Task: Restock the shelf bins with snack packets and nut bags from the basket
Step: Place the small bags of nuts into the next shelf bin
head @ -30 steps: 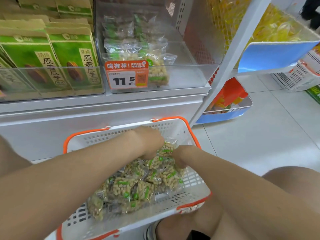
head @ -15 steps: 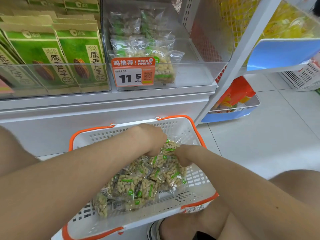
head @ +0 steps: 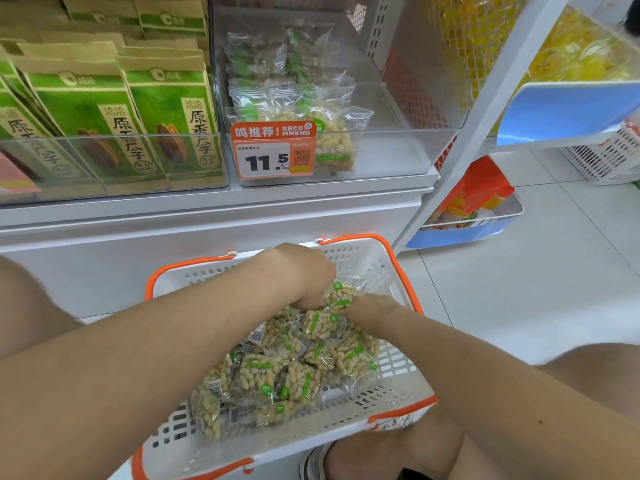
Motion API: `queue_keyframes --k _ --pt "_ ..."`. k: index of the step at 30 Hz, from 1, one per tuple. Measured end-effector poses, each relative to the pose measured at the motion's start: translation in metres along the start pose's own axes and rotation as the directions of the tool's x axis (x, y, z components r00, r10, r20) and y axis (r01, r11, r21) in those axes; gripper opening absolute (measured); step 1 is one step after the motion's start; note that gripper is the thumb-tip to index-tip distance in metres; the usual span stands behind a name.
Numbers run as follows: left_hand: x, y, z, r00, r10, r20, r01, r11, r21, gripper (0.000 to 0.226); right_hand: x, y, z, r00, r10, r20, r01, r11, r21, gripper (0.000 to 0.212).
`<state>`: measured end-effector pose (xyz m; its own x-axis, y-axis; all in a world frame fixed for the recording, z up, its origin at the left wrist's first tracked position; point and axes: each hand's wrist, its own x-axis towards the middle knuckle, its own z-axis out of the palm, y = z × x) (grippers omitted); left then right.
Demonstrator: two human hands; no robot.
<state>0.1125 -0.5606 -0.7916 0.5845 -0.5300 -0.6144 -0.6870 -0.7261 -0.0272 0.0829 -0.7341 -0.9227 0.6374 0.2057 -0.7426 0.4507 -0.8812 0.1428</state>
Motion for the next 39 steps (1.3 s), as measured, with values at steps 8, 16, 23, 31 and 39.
queue_keyframes --k 8,16,23,31,39 --pt "-0.011 -0.006 -0.011 0.996 -0.093 -0.008 0.093 0.996 -0.002 0.017 -0.008 0.013 -0.055 0.950 -0.013 -0.311 0.086 0.971 0.223 0.022" --pt "-0.023 -0.043 -0.014 0.995 -0.087 -0.045 0.062 0.911 -0.408 0.057 -0.059 0.007 -0.114 0.789 -0.002 -0.615 0.367 0.804 0.468 0.018" --pt "-0.047 -0.047 -0.041 0.872 -0.201 -0.446 -0.163 0.740 -0.653 0.043 -0.107 0.004 -0.152 0.568 0.393 -0.723 0.476 0.560 0.678 0.019" --pt "-0.060 -0.042 -0.075 0.408 -0.483 -0.775 -0.202 0.780 -0.592 0.033 -0.154 0.033 -0.197 0.648 0.407 -0.643 0.660 0.121 0.742 0.021" --pt "-0.053 -0.066 -0.102 0.400 -0.381 -0.834 0.109 0.923 -0.369 0.033 -0.152 0.071 -0.224 0.165 0.542 -0.824 0.644 0.574 0.506 0.027"
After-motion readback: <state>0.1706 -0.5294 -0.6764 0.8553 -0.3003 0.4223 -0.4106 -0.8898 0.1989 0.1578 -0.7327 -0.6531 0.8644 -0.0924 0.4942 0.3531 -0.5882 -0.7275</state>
